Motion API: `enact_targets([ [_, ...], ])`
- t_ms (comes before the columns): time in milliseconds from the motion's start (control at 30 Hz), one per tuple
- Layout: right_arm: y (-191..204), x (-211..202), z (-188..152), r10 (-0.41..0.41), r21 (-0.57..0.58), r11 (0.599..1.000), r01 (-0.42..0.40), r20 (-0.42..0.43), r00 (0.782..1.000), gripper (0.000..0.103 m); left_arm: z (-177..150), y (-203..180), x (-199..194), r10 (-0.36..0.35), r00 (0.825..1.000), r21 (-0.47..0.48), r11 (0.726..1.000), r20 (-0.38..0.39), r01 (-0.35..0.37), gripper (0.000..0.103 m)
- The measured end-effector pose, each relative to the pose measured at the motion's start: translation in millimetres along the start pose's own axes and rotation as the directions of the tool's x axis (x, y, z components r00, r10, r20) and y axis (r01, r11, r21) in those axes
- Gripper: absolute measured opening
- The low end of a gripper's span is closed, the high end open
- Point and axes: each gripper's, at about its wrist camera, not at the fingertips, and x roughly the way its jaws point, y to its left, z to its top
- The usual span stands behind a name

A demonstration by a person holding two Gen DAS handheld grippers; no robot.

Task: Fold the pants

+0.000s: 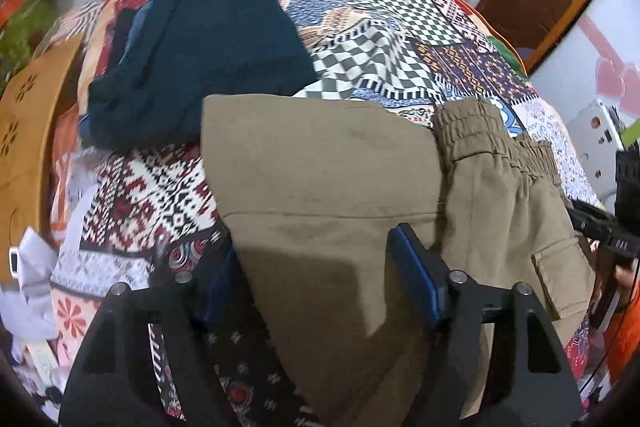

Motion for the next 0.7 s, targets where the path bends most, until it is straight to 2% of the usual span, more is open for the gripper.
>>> enact_targets([
  [33, -0.7, 1.9, 1.8, 0.006, 0.001, 1.0, -0.006, -0.001, 1.0, 0.077, 0.8, -1.4, 0.9, -0.003, 1.0, 0.006, 1.0, 0.001, 0.003, 0.066],
  [67, -1.6, 3.0, 3.1, 0.013, 0.002, 1.0, -0.013, 0.0, 1.0, 0.074, 2.1, -2.7, 1.3, -0.015, 1.0, 0.009, 1.0, 0.003, 0.015, 0.058],
  [100, -1.5, 4.6, 4.5, 0.024, 0.002, 1.0, -0.024, 0.0, 1.0, 0.066, 3.4, -3.4, 1.2, -0.028, 1.0, 0.004, 1.0, 0.006, 0.028, 0.052],
  [167, -0.3, 5.8, 5.8, 0.031, 0.004, 1.0, -0.031, -0.003, 1.0, 0.061, 4.8, -4.1, 0.0, -0.025, 0.999, -0.001, 1.0, 0.031, 0.025, 0.043],
  [233, 1.8, 4.2, 6.3, 0.029, -0.013, 1.0, -0.029, 0.001, 1.0, 0.049, 5.3, -5.9, -1.6, -0.014, 0.999, -0.002, 1.0, 0.041, 0.014, 0.035],
  [300, 4.4, 2.8, 7.2, 0.019, -0.034, 0.999, -0.019, 0.004, 1.0, 0.042, 4.7, -7.9, -4.9, 0.006, 0.999, 0.0, 1.0, 0.051, -0.006, 0.021],
  [367, 9.1, 0.5, 7.4, 0.007, -0.062, 0.998, -0.007, 0.013, 1.0, 0.033, 4.1, -8.4, -8.6, 0.011, 0.998, 0.001, 1.0, 0.06, -0.011, 0.013],
  [433, 16.8, -1.7, 7.9, -0.017, -0.099, 0.995, 0.02, 0.029, 0.999, 0.026, 3.4, -9.8, -13.7, 0.016, 0.997, 0.002, 1.0, 0.073, -0.017, 0.011],
  [533, 26.3, -6.4, 9.4, -0.045, -0.15, 0.987, 0.053, 0.055, 0.997, 0.02, 3.9, -12.6, -23.4, 0.026, 0.995, 0.002, 1.0, 0.098, -0.027, 0.008],
  [700, 38.4, -18.0, 15.6, -0.054, -0.191, 0.979, 0.073, 0.102, 0.993, 0.018, 7.3, -17.3, -47.0, 0.02, 0.988, 0.003, 1.0, 0.156, -0.021, 0.006],
])
